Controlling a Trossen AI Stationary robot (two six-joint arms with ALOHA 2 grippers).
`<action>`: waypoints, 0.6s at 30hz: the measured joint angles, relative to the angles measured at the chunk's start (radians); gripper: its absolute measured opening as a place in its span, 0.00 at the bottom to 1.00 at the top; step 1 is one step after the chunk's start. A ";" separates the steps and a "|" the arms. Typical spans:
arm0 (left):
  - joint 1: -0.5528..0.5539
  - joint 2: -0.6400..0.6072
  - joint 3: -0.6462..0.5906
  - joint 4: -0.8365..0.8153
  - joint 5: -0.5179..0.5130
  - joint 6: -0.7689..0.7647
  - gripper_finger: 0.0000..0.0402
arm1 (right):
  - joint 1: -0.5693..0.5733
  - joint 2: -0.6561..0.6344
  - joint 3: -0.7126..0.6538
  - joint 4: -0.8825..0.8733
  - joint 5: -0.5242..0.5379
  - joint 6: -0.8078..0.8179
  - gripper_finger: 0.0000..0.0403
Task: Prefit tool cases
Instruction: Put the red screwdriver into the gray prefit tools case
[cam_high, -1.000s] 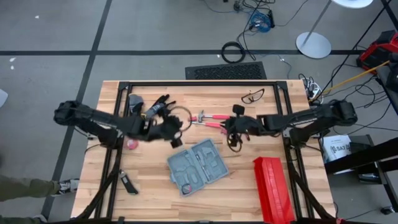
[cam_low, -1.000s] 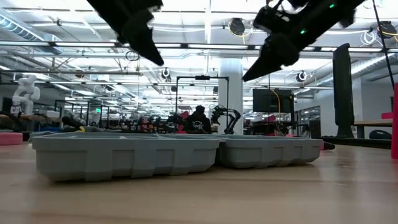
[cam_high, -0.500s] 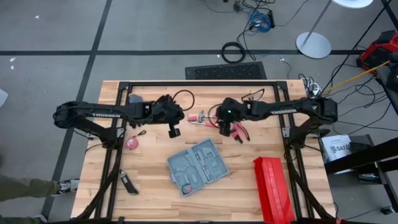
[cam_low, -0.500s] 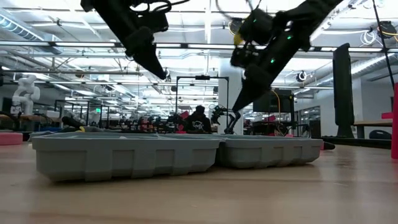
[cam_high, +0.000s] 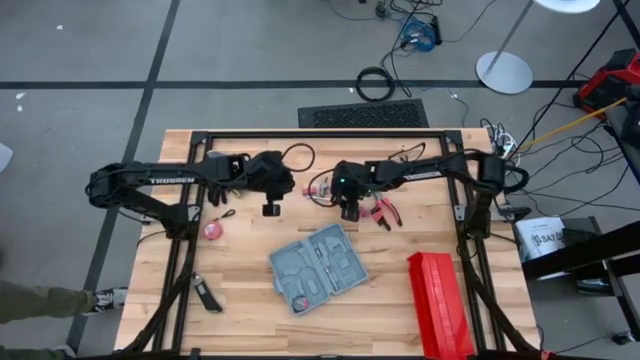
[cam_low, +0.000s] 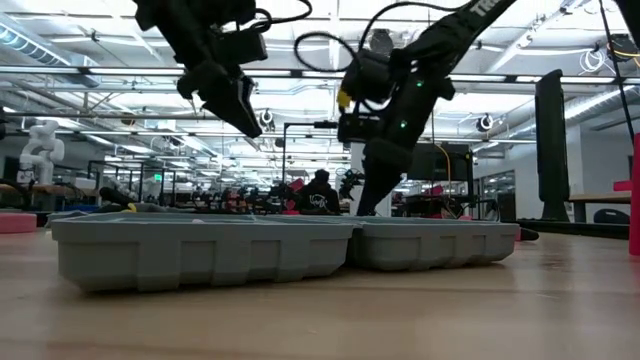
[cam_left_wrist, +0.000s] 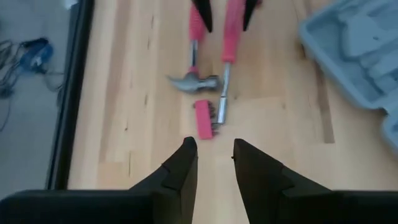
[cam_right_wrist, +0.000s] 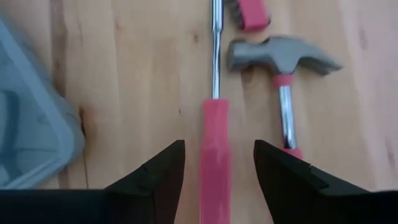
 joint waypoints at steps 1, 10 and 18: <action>0.006 0.000 0.000 0.000 0.006 0.009 0.27 | 0.000 0.012 0.008 -0.010 0.000 0.005 0.47; 0.080 0.000 0.000 0.009 0.030 0.081 0.27 | -0.011 0.104 0.026 -0.015 -0.009 0.072 0.44; 0.141 0.000 0.000 0.019 0.037 0.084 0.27 | -0.015 0.116 0.025 -0.011 -0.073 0.167 0.18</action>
